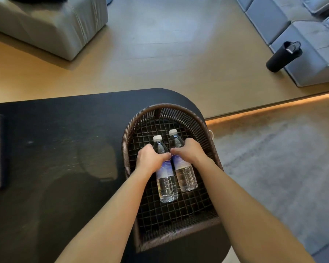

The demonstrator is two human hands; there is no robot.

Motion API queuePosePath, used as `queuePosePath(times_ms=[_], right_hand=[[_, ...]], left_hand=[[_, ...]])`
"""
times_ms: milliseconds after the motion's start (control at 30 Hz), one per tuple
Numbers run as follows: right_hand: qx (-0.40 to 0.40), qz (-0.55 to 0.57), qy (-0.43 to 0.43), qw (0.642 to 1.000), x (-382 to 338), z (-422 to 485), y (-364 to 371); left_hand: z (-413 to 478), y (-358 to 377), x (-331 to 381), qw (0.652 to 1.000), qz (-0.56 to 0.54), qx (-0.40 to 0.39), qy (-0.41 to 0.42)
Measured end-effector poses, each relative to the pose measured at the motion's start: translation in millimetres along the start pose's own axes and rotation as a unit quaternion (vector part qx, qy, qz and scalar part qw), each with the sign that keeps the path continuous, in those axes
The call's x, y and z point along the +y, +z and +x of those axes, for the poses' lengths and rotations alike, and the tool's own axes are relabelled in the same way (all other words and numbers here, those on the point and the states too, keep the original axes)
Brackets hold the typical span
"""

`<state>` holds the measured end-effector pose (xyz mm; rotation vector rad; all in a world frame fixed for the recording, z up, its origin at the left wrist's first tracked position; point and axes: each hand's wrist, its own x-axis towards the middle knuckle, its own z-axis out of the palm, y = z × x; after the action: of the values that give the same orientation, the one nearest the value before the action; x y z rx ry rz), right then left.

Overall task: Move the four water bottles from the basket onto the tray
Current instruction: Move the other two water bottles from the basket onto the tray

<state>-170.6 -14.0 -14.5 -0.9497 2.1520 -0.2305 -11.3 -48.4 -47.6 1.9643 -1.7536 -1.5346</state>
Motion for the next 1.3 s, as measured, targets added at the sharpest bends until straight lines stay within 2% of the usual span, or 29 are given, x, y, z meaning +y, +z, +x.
queuePosePath(times_ms=[200,433,633,800,1067,1300], right_hand=[[0.018,0.073,-0.011,0.997,16,-24,-14],[0.057,0.091,-0.093,0.99,34,-88,-27],[0.137,0.115,-0.158,0.971,42,-154,-23],[0.206,0.147,-0.195,0.948,40,-210,-16],[0.245,0.139,-0.253,0.925,31,-304,0],[0.243,0.168,-0.309,0.904,2,-378,38]], left_hand=[[-20,-14,-3,0.998,-0.049,-0.007,0.029],[-73,-25,-5,0.99,-0.05,0.032,0.126],[-118,-31,-13,0.974,-0.078,0.027,0.211],[-164,-43,-21,0.956,-0.107,0.054,0.269],[-257,-89,-42,0.923,-0.098,0.116,0.354],[-335,-146,-95,0.923,-0.096,0.173,0.329]])
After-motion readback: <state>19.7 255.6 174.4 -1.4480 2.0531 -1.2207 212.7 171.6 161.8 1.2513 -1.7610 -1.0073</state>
